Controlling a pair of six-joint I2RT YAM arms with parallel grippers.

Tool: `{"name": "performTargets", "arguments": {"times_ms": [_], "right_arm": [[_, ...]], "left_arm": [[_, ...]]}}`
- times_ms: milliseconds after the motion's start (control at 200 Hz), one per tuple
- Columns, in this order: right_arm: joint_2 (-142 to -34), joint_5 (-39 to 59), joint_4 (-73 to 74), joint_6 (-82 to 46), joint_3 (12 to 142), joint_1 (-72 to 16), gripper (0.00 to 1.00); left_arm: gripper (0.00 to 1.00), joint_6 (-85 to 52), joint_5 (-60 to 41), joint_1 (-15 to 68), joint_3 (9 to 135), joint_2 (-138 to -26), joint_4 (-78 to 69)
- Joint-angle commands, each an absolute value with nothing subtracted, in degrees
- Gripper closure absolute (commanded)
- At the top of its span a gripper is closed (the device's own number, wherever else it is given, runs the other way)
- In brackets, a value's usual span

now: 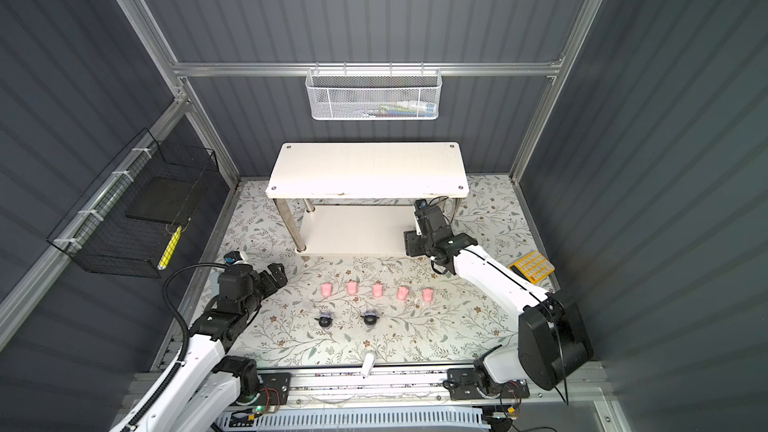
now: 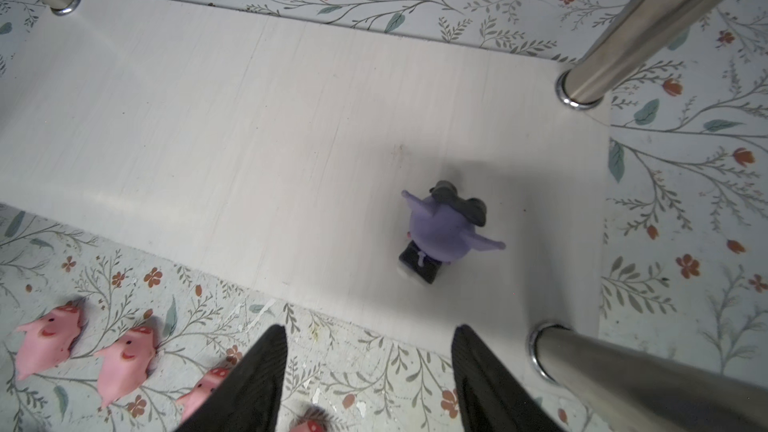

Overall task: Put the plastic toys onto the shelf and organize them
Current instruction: 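Withdraw the right gripper toward the second witch-cat toy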

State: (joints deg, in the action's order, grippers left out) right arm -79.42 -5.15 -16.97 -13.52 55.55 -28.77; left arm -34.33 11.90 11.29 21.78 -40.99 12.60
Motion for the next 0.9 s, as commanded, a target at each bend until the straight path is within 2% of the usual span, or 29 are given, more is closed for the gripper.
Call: {"name": "performTargets", "arguments": {"times_ms": [0,220,585,891], "right_arm": [[-75.51,-4.06,-15.75,-15.16,52.47,-30.72,0.34],[-68.94,-5.16,-14.67,-17.40,47.21,-37.22,0.33],[-64.45,-8.78,-16.14,-28.92,40.67,-54.75,0.31],[-65.13,-14.73,-19.04,-37.81,39.68,-66.22,0.20]], "left_arm": [[0.00,-34.64,11.43,11.51,20.93,-40.17,12.39],[0.00,-34.80,11.41,11.51,20.83,-39.42,12.83],[0.00,-35.25,11.31,11.51,20.69,-38.02,13.51],[0.00,-36.21,11.06,11.51,20.15,-36.78,13.60]]}}
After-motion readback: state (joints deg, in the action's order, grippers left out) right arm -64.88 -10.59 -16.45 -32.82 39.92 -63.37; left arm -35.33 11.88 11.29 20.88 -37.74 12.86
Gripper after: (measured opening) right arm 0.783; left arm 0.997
